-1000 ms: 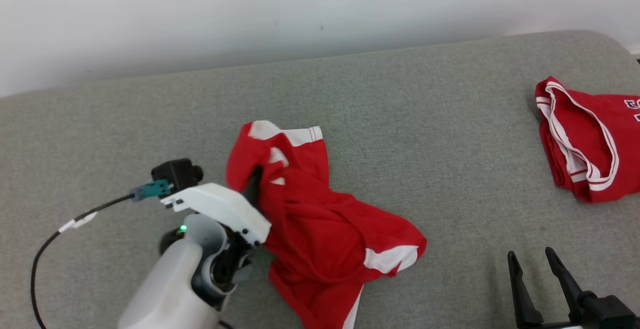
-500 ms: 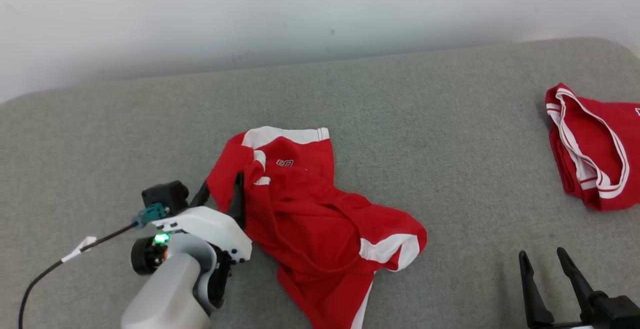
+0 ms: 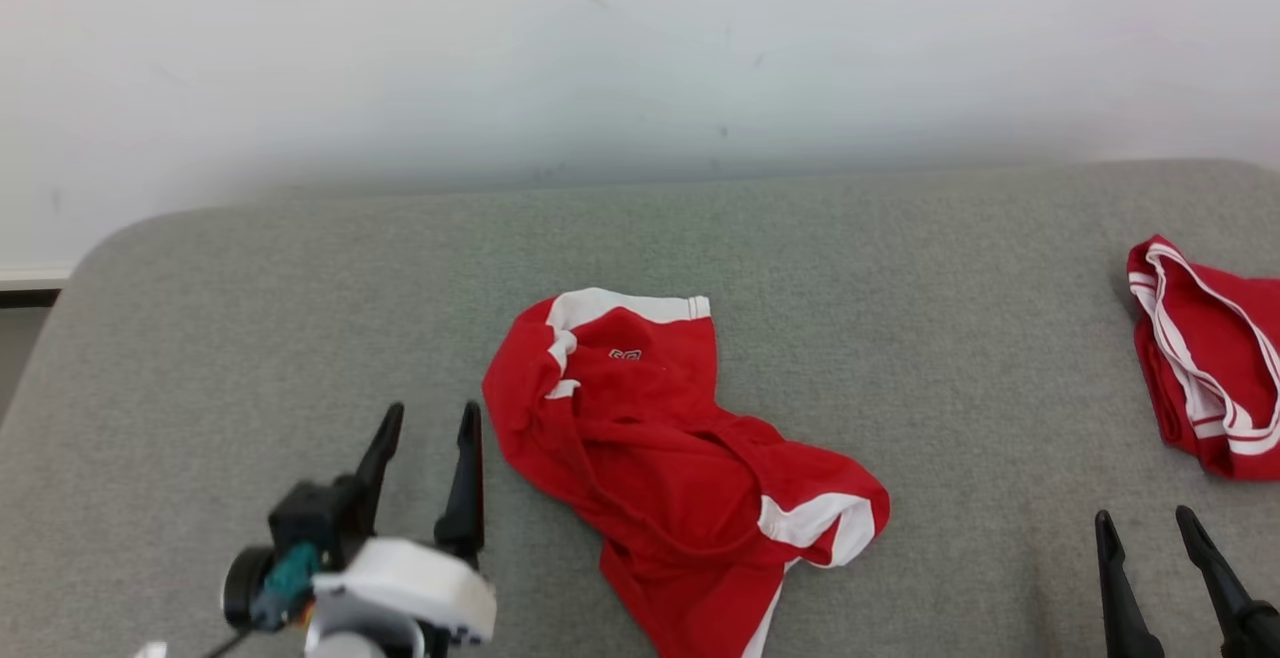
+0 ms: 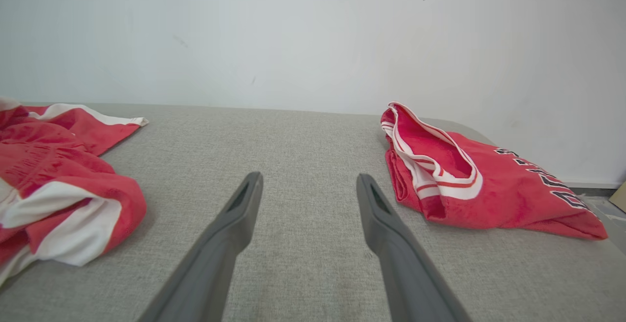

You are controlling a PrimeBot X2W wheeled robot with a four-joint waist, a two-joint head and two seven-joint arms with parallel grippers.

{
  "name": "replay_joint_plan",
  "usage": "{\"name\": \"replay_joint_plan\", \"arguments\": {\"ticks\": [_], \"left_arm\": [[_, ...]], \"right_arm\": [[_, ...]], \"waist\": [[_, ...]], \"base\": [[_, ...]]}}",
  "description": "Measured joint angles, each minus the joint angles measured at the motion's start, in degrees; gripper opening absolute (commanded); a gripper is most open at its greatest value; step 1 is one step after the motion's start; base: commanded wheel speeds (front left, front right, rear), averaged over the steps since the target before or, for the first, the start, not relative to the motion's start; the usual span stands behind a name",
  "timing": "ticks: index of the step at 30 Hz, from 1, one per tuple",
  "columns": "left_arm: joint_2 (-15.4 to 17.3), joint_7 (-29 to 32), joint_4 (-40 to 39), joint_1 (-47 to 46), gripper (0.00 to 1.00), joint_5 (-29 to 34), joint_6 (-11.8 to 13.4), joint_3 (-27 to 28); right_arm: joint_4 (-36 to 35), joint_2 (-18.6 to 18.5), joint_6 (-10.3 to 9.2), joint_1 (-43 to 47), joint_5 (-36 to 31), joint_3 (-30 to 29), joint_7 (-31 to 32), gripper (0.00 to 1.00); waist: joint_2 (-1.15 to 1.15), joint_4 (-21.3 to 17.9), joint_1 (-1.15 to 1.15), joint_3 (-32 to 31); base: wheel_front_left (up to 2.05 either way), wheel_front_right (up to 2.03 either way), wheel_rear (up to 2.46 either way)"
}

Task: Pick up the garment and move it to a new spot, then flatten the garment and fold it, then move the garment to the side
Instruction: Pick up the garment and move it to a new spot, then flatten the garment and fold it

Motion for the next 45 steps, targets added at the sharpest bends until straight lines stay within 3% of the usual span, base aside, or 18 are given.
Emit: {"name": "replay_joint_plan", "arguments": {"ticks": [11, 19, 29, 45], "left_arm": [[-2.97, -0.01, -10.95, 17.15, 1.00, 8.94, -1.08, 6.73], [-4.10, 0.00, -13.89, 23.69, 1.00, 11.47, -4.57, 11.56], [-4.92, 0.00, -13.69, 24.24, 1.00, 12.81, -8.76, 13.99], [-5.16, 0.00, -13.05, 23.51, 1.00, 12.78, -9.73, 13.91]], "right_arm": [[-0.25, -0.11, 0.00, 2.28, -0.66, -0.26, 0.00, 1.00], [0.01, 1.24, 0.00, 3.61, -0.59, -0.12, 0.00, 1.00], [0.12, 2.96, 0.00, 3.98, -0.57, -0.56, 0.00, 1.00], [0.90, 3.36, 0.00, 4.00, -0.58, 0.55, 0.00, 1.00]], "waist": [[0.00, 2.43, 0.00, -3.67], [0.00, 3.79, -0.01, -5.02], [0.00, 3.57, 0.00, -5.23], [0.00, 2.87, 0.00, -5.07]], "base": [[0.00, 0.00, 0.00], [0.00, 0.00, 0.00], [0.00, 0.00, 0.00], [0.00, 0.00, 0.00]]}}
